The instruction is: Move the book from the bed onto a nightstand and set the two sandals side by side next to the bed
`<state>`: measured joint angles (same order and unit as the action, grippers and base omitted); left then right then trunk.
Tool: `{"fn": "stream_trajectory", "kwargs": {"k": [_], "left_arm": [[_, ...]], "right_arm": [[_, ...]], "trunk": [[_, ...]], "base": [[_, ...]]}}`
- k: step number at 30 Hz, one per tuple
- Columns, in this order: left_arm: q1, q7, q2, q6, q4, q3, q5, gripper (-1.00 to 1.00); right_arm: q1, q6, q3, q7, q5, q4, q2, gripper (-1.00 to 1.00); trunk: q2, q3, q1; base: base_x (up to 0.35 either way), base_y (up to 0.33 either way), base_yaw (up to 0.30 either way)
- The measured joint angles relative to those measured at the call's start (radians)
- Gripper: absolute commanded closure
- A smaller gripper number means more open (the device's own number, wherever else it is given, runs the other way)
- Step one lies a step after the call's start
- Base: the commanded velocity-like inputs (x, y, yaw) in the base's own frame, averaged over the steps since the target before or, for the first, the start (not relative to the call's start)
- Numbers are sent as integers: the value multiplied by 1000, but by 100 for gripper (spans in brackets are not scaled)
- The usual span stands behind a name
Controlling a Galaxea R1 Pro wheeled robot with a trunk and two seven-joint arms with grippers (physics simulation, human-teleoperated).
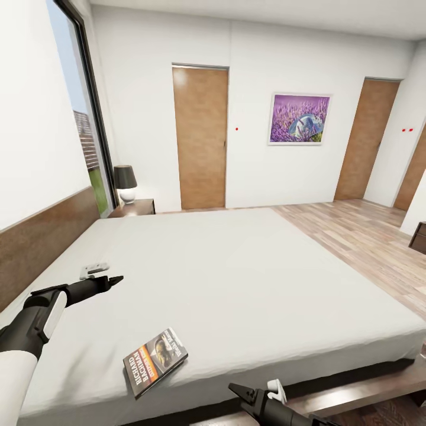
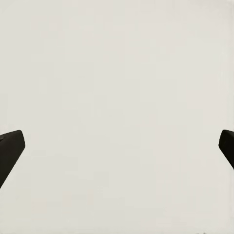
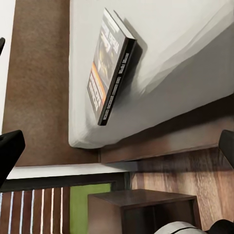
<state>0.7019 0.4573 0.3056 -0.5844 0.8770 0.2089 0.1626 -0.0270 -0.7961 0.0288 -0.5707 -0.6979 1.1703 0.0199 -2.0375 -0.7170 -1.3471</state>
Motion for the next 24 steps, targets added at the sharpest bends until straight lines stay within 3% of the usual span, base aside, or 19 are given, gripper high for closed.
{"fn": "stream_trajectory", "kwargs": {"k": [16,24], "left_arm": [[0,0,0,0,0,0,0,-100],[0,0,0,0,0,0,0,-100]], "right_arm": [[-3,81,-6,3,-3,-22,12,-100],[-70,97,-5,9,-4,-27,74,-100]], "trunk": [[0,0,0],[0,0,0]], "base": [[-2,0,0],[-15,0,0]]}}
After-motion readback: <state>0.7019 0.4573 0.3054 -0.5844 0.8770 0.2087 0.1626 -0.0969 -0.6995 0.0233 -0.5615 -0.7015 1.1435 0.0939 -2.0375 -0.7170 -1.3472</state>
